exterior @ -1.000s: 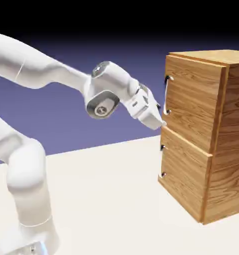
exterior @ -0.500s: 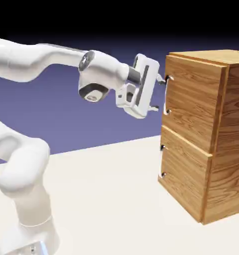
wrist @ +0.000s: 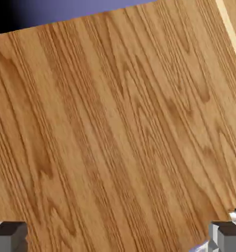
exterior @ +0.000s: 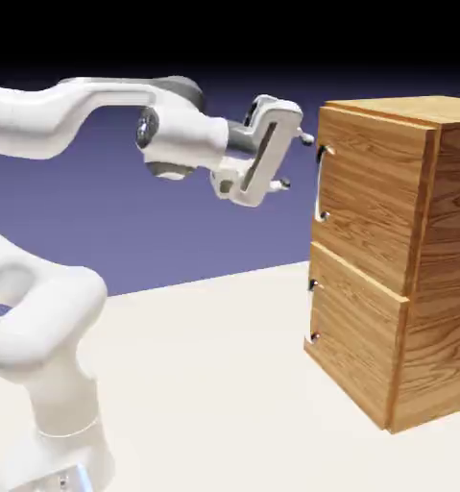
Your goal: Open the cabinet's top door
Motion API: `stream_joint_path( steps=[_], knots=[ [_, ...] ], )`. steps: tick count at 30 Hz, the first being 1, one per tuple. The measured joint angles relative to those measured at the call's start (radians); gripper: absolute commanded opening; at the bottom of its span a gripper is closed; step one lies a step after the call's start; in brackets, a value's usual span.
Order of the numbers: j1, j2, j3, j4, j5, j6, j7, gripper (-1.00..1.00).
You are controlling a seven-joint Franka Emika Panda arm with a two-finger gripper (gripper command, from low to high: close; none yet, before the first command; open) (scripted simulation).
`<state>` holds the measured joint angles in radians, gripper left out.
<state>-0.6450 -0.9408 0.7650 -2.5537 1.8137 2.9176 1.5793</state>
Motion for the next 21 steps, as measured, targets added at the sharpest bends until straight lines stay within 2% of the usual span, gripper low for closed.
stream_joint_path(
  steps=[21],
  knots=[
    [-0.331, -0.187, 0.385, 0.129, 0.913, -0.06, 0.422, 0.0]
  ],
)
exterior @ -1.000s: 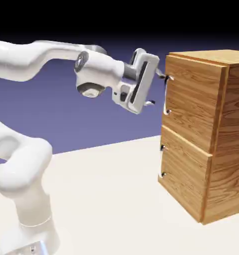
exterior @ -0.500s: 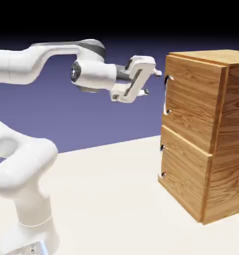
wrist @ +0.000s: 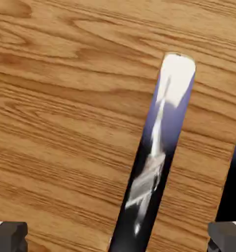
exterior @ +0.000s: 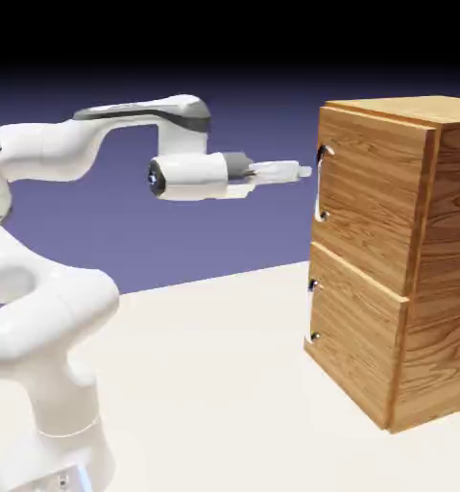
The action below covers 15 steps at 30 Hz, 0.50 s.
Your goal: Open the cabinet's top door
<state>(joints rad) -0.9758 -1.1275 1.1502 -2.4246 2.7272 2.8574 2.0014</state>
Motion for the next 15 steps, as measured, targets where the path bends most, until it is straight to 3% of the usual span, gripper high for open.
stream_joint_path(
  steps=[9, 10, 15],
  knots=[
    [-0.199, -0.002, 0.129, 0.132, 0.168, -0.034, 0.07, 0.0],
    [-0.227, 0.004, 0.142, 0.153, 0.17, -0.039, 0.069, -1.0],
    [-0.126, 0.051, 0.074, 0.048, 0.139, -0.138, 0.02, -1.0]
  ],
)
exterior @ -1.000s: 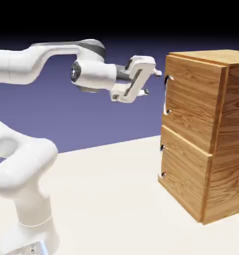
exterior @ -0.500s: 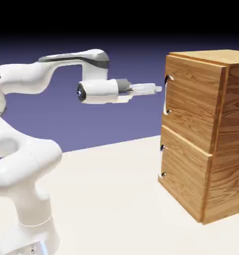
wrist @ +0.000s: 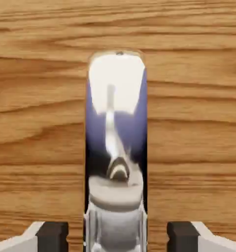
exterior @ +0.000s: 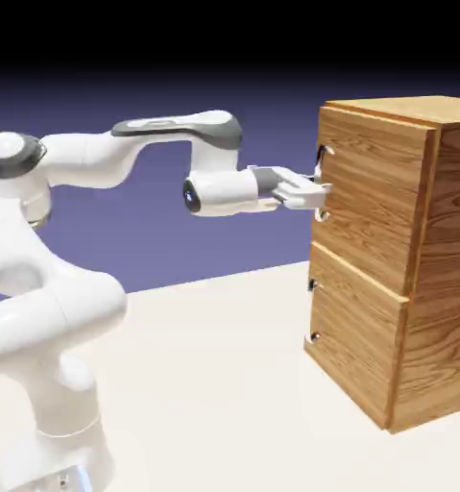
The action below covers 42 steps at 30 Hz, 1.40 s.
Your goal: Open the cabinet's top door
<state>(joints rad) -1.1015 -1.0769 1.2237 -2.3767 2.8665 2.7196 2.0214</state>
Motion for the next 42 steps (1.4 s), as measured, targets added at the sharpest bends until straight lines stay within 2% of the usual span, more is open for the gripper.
stream_joint_path(
  steps=[2, 15, 24, 33, 42],
  knots=[
    [0.065, 0.04, -0.049, -0.055, -0.017, -0.051, -0.047, -1.0],
    [0.47, 0.37, -0.416, -0.148, 0.03, -0.074, -0.526, -1.0],
    [0.795, 0.461, -0.738, -0.191, 0.0, -0.068, -0.716, -1.0],
    [0.963, 0.348, -0.974, -0.342, -0.383, -0.178, -0.491, -1.0],
    [1.012, 0.238, -1.186, -0.454, -0.775, -0.339, -0.3, -1.0]
  ],
)
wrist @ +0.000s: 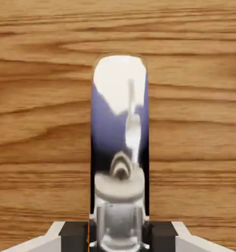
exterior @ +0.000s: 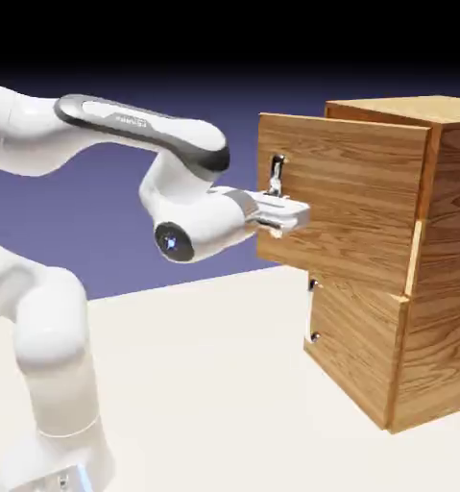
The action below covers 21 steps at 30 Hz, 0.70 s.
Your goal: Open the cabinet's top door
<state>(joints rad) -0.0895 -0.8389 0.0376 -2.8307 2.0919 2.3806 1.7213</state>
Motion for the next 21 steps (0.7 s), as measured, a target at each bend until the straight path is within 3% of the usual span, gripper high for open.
stream_joint_path(
  steps=[11, 21],
  knots=[
    [-0.054, -0.03, -0.285, -0.028, -0.479, -0.313, 0.145, -1.0],
    [-0.058, 0.159, -0.601, 0.146, -0.869, -0.734, 0.152, -1.0]
  ],
)
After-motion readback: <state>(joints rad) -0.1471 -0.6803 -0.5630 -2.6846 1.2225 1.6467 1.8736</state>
